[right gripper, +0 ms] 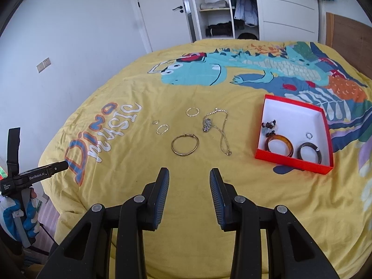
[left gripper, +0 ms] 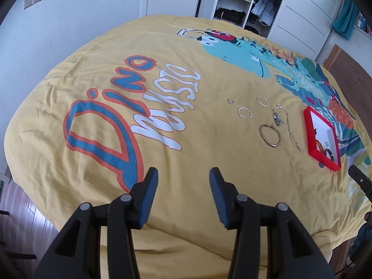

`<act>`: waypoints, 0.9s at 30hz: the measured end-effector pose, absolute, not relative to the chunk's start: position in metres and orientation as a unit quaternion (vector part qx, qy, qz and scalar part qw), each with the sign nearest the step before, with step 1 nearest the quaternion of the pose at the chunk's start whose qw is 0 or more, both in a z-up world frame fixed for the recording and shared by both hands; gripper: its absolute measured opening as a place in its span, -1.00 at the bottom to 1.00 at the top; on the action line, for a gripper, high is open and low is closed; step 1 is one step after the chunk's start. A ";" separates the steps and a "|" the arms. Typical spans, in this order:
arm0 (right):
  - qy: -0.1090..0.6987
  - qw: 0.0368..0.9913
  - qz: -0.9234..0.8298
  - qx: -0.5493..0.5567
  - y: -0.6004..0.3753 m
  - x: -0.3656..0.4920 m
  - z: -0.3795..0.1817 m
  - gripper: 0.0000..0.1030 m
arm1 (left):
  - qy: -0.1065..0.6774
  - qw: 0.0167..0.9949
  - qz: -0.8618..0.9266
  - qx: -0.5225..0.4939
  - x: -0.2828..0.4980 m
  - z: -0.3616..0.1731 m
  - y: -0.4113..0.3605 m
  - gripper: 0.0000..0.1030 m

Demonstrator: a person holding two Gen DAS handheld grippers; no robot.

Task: Organize jewelry
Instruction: 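Lift both open tools back from the box toward the remaining jewelry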

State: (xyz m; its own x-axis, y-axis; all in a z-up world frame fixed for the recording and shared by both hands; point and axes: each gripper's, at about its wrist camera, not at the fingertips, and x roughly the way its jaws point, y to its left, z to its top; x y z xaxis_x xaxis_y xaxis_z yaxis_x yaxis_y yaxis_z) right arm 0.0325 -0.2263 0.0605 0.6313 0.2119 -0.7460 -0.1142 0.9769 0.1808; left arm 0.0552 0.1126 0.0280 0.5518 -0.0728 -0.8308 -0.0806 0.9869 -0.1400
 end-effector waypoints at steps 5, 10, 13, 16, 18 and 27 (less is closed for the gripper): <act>0.435 0.893 0.092 0.067 -0.230 0.054 0.042 -0.30 | 0.488 0.870 -0.002 -0.070 0.074 0.013 0.105 -0.15; 0.450 0.885 0.093 0.074 -0.231 0.079 0.022 -0.30 | 0.501 0.863 -0.008 -0.071 0.097 -0.003 0.098 -0.15; 0.458 0.881 0.094 0.075 -0.231 0.094 0.012 -0.30 | 0.508 0.858 -0.010 -0.072 0.111 -0.012 0.093 -0.15; 0.465 0.877 0.096 0.077 -0.230 0.109 0.002 -0.30 | 0.514 0.855 -0.012 -0.070 0.122 -0.020 0.090 -0.15; 0.468 0.875 0.097 0.076 -0.230 0.118 -0.004 -0.30 | 0.517 0.853 -0.014 -0.071 0.130 -0.024 0.087 -0.15; 0.482 0.868 0.093 0.078 -0.232 0.147 -0.024 -0.30 | 0.531 0.844 -0.040 -0.065 0.160 -0.041 0.065 -0.15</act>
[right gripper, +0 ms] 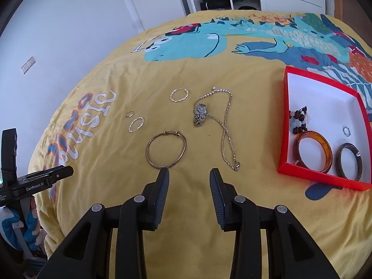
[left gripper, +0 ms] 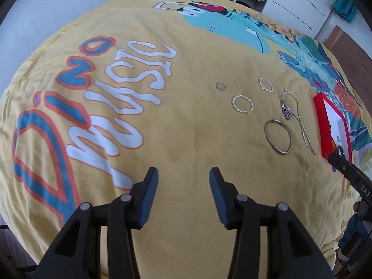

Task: Organize jewelry
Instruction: 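Lift both open tools back from the box toward the remaining jewelry, then grasp the silver bangle with the left tool while the right tool grasps the watch necklace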

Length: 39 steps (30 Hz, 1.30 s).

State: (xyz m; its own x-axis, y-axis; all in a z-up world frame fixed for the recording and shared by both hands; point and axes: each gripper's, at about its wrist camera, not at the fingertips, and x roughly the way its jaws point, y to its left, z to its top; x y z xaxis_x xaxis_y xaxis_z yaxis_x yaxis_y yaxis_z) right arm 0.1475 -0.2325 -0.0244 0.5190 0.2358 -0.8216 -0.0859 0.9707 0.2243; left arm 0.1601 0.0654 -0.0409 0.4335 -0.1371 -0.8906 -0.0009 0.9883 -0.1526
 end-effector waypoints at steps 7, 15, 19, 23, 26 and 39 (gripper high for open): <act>0.487 0.866 0.089 0.074 -0.240 0.168 -0.033 -0.30 | 0.533 0.839 -0.080 -0.066 0.177 -0.046 0.038 -0.15; 0.492 0.864 0.084 0.056 -0.245 0.207 -0.045 -0.30 | 0.539 0.828 -0.133 -0.076 0.205 -0.050 -0.007 -0.15; 0.498 0.861 0.083 0.055 -0.248 0.220 -0.054 -0.30 | 0.545 0.822 -0.152 -0.071 0.218 -0.056 -0.029 -0.15; 0.504 0.858 0.080 0.057 -0.250 0.229 -0.062 -0.30 | 0.550 0.817 -0.161 -0.059 0.229 -0.063 -0.044 -0.15; 0.509 0.855 0.078 0.061 -0.251 0.235 -0.068 -0.30 | 0.560 0.811 -0.160 -0.051 0.238 -0.073 -0.054 -0.15; 0.528 0.845 0.054 0.067 -0.255 0.256 -0.101 -0.54 | 0.559 0.819 -0.129 0.031 0.252 -0.095 -0.083 -0.65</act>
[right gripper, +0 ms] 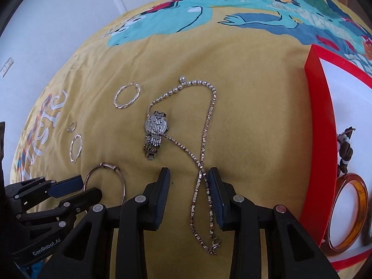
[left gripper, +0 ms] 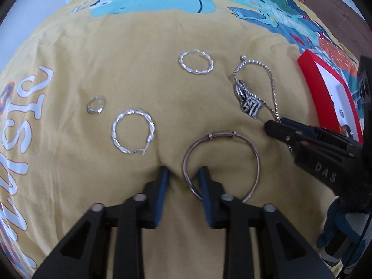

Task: Organize jewelry
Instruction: 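Grasp the silver bangle with the left tool while the right tool grasps the watch necklace, then carry the silver bangle and watch necklace over the red box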

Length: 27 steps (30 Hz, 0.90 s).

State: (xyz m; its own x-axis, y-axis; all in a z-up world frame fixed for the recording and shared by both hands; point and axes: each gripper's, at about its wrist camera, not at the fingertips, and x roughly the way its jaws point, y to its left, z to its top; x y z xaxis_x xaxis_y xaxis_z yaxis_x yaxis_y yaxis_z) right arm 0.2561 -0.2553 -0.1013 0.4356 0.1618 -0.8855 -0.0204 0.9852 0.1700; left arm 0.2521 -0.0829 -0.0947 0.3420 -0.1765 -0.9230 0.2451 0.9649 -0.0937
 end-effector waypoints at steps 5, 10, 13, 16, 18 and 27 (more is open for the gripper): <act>0.517 0.852 0.019 0.072 -0.269 0.262 -0.097 -0.93 | 0.551 0.825 -0.120 0.033 0.248 -0.090 -0.081 -0.88; 0.490 0.870 0.009 0.059 -0.272 0.275 -0.072 -0.93 | 0.540 0.833 -0.118 0.022 0.243 -0.077 -0.078 -0.92; 0.468 0.882 0.014 0.052 -0.271 0.282 -0.047 -0.93 | 0.534 0.837 -0.119 0.015 0.240 -0.067 -0.077 -0.93; 0.447 0.893 0.021 0.042 -0.266 0.281 -0.020 -0.93 | 0.528 0.840 -0.122 0.011 0.239 -0.056 -0.079 -0.93; 0.435 0.899 0.023 0.041 -0.263 0.280 -0.007 -0.93 | 0.519 0.845 -0.125 0.008 0.236 -0.044 -0.079 -0.93; 0.384 0.922 0.032 0.045 -0.275 0.249 0.061 -0.95 | 0.484 0.866 -0.128 0.001 0.223 0.009 -0.087 -0.94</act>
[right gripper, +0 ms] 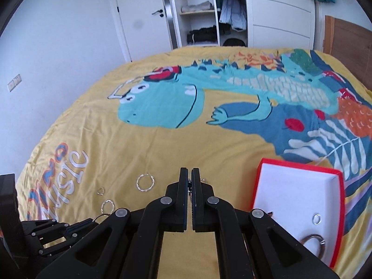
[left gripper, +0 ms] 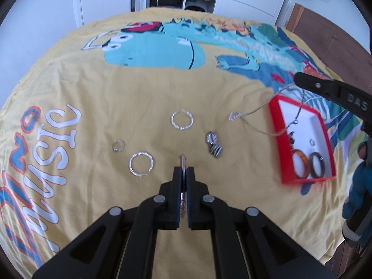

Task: Organize jewelry
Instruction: 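Carry the silver bangle and watch necklace over the red box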

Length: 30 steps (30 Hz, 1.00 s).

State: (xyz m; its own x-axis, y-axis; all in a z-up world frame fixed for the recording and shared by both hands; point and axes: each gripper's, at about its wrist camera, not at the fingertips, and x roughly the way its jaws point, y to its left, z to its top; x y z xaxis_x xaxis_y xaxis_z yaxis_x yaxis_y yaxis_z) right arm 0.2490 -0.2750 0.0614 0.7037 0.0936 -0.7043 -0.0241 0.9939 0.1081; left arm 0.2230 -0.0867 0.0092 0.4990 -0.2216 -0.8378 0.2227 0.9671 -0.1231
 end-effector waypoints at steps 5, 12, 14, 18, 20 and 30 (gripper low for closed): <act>0.360 0.932 0.030 0.042 -0.290 0.228 0.094 -0.95 | 0.465 0.875 -0.134 -0.003 0.213 0.037 -0.097 -0.94; 0.326 0.944 0.019 0.038 -0.322 0.202 0.138 -0.95 | 0.446 0.880 -0.166 -0.002 0.205 0.074 -0.130 -0.94; 0.318 0.947 0.014 0.035 -0.333 0.196 0.148 -0.95 | 0.440 0.879 -0.181 -0.002 0.206 0.083 -0.145 -0.94; 0.305 0.952 0.002 0.038 -0.361 0.188 0.161 -0.95 | 0.437 0.876 -0.206 -0.001 0.212 0.093 -0.180 -0.94; 0.302 0.953 -0.005 0.041 -0.375 0.187 0.163 -0.95 | 0.434 0.874 -0.218 0.004 0.218 0.095 -0.200 -0.94; 0.329 0.941 -0.036 0.071 -0.447 0.204 0.108 -0.95 | 0.443 0.859 -0.254 0.031 0.265 0.073 -0.300 -0.94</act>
State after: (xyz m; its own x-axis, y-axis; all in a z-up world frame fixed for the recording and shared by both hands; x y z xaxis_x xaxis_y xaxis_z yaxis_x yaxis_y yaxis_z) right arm 0.2045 -0.4472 0.1076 0.7814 -0.0205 -0.6236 0.1145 0.9872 0.1110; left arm 0.2654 -0.3000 0.0732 0.4781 -0.4084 -0.7776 0.4630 0.8695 -0.1719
